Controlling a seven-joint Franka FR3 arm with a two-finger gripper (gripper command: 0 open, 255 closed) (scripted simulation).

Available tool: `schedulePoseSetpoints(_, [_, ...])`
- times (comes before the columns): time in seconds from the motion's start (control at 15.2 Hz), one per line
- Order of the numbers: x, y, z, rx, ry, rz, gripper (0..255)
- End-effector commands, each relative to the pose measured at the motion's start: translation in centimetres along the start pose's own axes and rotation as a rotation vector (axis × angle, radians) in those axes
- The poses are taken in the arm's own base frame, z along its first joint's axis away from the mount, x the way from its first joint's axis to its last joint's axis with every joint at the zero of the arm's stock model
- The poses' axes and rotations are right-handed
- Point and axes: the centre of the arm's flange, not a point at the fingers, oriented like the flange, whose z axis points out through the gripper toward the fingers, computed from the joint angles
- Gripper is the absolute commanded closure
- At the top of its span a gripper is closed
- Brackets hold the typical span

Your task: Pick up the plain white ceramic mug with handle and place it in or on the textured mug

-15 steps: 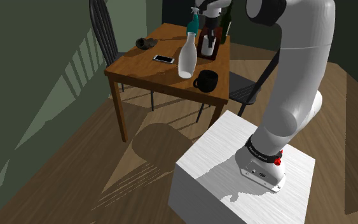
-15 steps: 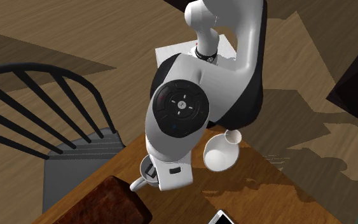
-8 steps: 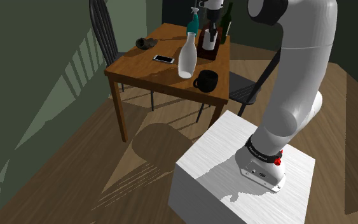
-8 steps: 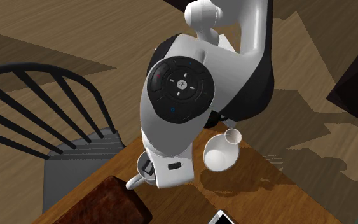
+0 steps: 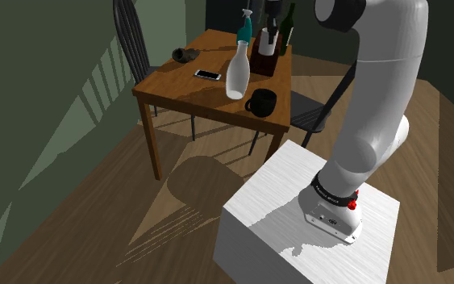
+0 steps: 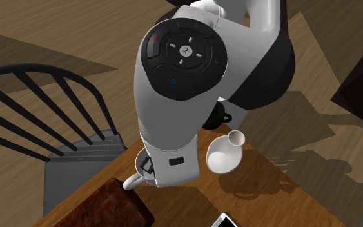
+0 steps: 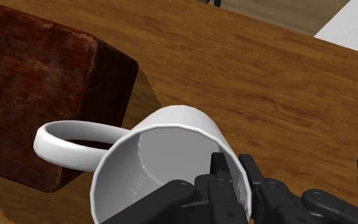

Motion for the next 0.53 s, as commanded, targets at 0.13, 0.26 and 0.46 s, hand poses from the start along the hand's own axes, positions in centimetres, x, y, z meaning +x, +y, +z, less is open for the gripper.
schedulePoseSetpoints(0.13, [0.4, -3.8, -0.9, 0.000, 0.000, 0.000, 255])
schedulePoseSetpoints(0.26, [0.7, -6.4, -1.3, 0.000, 0.000, 0.000, 255])
schedulePoseSetpoints(0.46, [1.1, -10.3, -1.8, 0.000, 0.000, 0.000, 255])
